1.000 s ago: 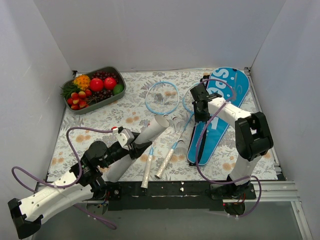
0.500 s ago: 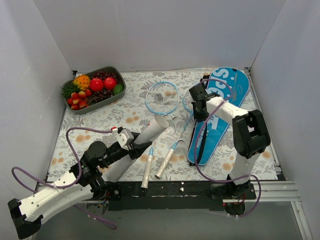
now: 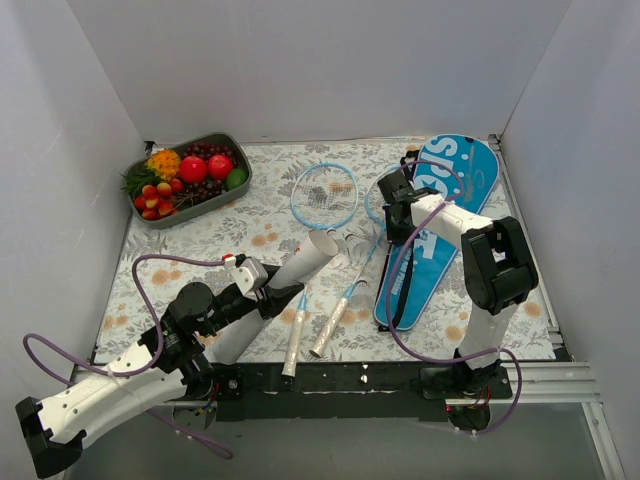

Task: Pack up the badminton gear

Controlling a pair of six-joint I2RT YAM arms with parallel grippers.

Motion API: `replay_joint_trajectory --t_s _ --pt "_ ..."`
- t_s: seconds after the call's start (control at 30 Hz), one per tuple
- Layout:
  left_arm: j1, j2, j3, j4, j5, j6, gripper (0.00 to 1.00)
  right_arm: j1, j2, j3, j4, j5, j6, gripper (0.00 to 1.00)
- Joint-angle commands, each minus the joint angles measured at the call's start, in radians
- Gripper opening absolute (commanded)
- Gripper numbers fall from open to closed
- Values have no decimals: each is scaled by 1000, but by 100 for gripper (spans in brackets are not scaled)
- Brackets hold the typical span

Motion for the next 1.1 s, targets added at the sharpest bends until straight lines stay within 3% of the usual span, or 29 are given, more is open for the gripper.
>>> replay_joint_trajectory --t_s 0.0,0.3,0.67,0.87,1.07 --pt "1 -4 -2 26 3 6 0 -2 -9 -15 32 -8 14 1" --pt "3 6 -6 29 -7 9 0 -1 -125 -55 33 -43 13 1" --pt "3 31 -3 34 -17 7 0 33 -441 -177 -86 -114 -61 1" --pt "3 43 0 36 -25 1 0 137 -607 -300 -149 -171 -36 1" --pt "3 43 -2 39 -27 -13 0 341 -661 -369 -166 -185 65 1"
